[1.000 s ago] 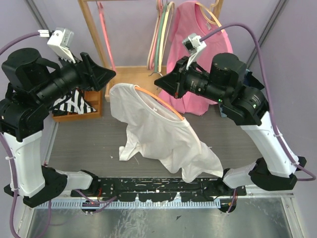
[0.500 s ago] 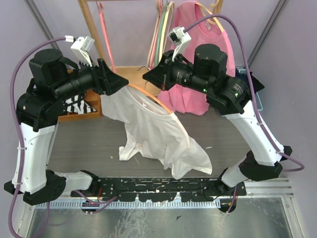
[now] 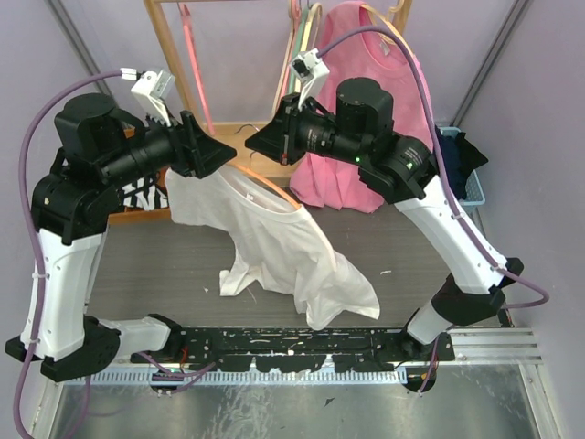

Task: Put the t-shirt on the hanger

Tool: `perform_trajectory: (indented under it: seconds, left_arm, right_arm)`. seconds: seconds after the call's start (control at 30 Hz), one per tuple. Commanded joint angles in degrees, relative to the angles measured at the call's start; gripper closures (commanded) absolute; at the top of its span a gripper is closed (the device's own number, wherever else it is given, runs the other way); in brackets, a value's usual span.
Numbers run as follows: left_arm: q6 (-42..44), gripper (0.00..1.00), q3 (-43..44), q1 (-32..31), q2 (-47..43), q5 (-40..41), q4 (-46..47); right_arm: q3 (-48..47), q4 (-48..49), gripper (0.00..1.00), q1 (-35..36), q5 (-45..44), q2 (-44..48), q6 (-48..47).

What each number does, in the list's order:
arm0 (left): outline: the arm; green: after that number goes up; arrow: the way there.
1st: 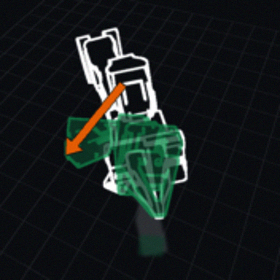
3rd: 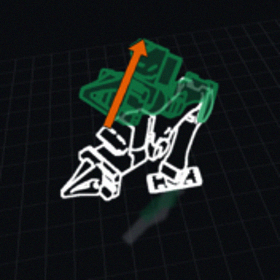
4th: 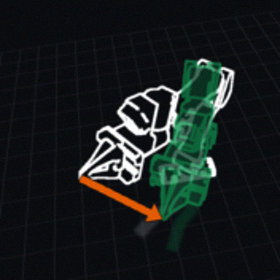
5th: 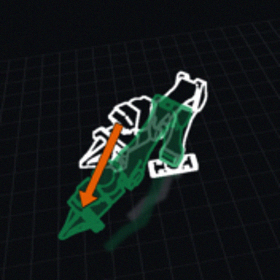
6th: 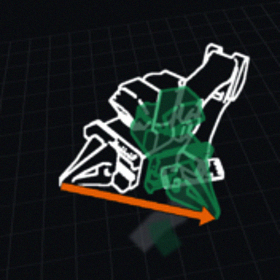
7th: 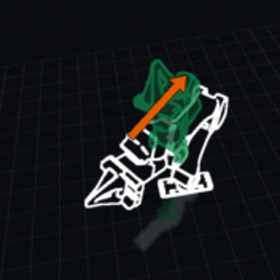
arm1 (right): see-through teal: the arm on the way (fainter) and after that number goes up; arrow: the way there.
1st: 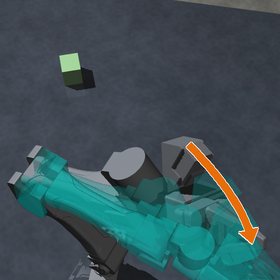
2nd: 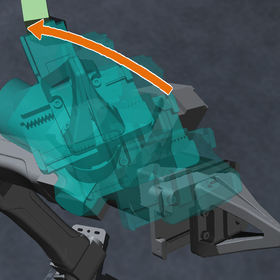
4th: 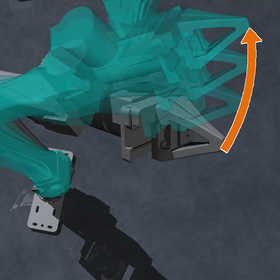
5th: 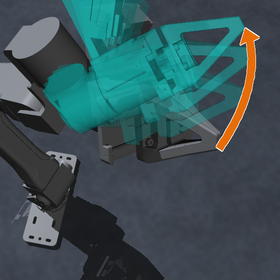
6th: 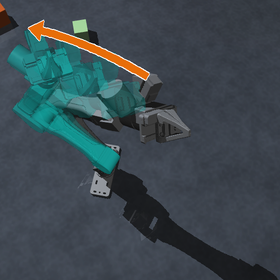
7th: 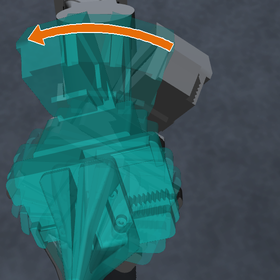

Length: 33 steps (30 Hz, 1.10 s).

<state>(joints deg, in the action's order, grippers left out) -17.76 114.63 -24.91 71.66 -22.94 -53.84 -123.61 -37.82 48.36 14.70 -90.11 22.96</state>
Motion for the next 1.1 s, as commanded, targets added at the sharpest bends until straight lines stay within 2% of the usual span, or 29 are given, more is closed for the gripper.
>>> perform_trajectory:
  seconds: [0.0,0.43,0.67,0.77,1.07]
  left_arm:
    - [2.4,0.37,-1.0,-0.2,0.6,1.7,0.6]
    - [3.5,0.38,-2.6,-3.5,2.6,4.2,0.6]
    - [4.9,0.40,-2.8,-5.7,2.6,8.5,-0.9]
    - [5.3,0.48,-2.8,-6.7,2.7,9.7,-0.9]
    - [5.3,0.87,-1.0,-9.3,4.5,11.4,-1.4]
  right_arm:
    - [-3.1,8.7,0.99,0.0,2.9,-0.3,3.2]
    - [-6.4,10.5,0.99,0.0,4.3,-3.7,4.9]
    - [-8.9,10.6,0.99,0.0,4.8,-5.2,5.5]
    - [-8.6,11.1,0.99,0.0,5.1,-5.2,6.1]
    - [-6.4,12.4,0.99,0.0,4.5,-4.1,6.5]
